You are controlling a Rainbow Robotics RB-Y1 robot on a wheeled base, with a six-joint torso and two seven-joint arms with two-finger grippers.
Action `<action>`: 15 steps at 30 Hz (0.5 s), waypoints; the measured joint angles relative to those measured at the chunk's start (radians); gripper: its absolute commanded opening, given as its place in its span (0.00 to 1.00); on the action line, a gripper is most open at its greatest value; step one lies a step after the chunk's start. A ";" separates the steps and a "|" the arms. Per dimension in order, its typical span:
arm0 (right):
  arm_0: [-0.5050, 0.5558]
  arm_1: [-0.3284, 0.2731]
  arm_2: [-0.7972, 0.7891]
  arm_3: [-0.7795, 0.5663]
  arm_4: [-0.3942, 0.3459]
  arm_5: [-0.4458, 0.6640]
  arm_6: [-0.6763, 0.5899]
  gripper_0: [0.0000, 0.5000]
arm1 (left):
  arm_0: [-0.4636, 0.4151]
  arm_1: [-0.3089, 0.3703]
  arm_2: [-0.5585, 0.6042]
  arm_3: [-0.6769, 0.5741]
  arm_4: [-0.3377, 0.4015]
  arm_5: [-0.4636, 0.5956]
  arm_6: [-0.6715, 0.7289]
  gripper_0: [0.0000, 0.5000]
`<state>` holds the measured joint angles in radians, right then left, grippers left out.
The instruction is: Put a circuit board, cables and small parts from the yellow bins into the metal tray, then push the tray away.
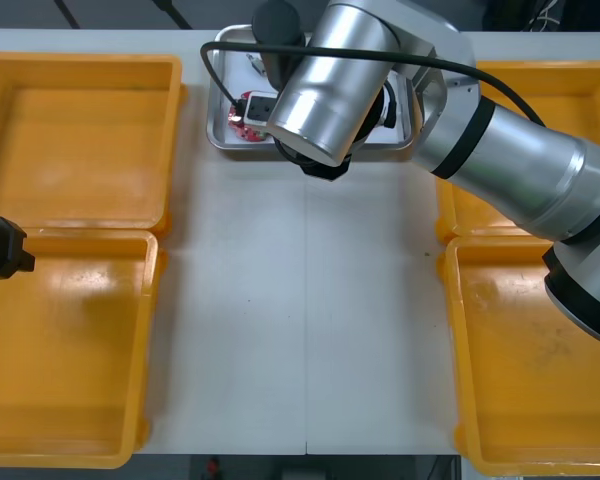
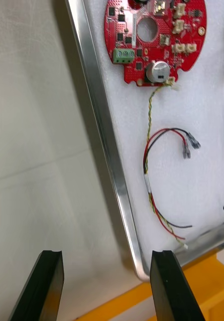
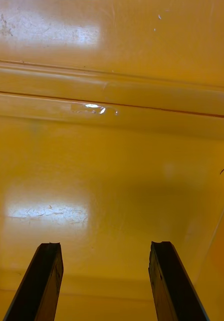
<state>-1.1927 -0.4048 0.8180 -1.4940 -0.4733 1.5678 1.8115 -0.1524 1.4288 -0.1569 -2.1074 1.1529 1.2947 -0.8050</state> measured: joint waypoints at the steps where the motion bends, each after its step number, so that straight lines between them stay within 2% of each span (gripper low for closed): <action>1: 0.007 -0.006 -0.016 -0.018 0.000 0.016 0.000 1.00 | 0.000 0.000 0.000 0.000 0.000 0.000 0.000 1.00; 5: 0.040 -0.040 -0.061 -0.101 -0.016 0.082 -0.033 1.00 | 0.000 0.000 0.000 0.000 0.000 0.000 0.000 1.00; 11: 0.094 -0.127 -0.118 -0.229 -0.087 0.158 -0.226 1.00 | 0.000 0.000 0.000 0.000 0.000 0.000 0.000 1.00; 15: 0.136 -0.193 -0.172 -0.289 -0.148 0.197 -0.246 1.00 | 0.000 0.000 0.000 0.000 0.000 0.000 0.000 1.00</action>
<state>-1.0569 -0.5975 0.6457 -1.7831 -0.6217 1.7645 1.5654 -0.1521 1.4287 -0.1569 -2.1075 1.1529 1.2947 -0.8050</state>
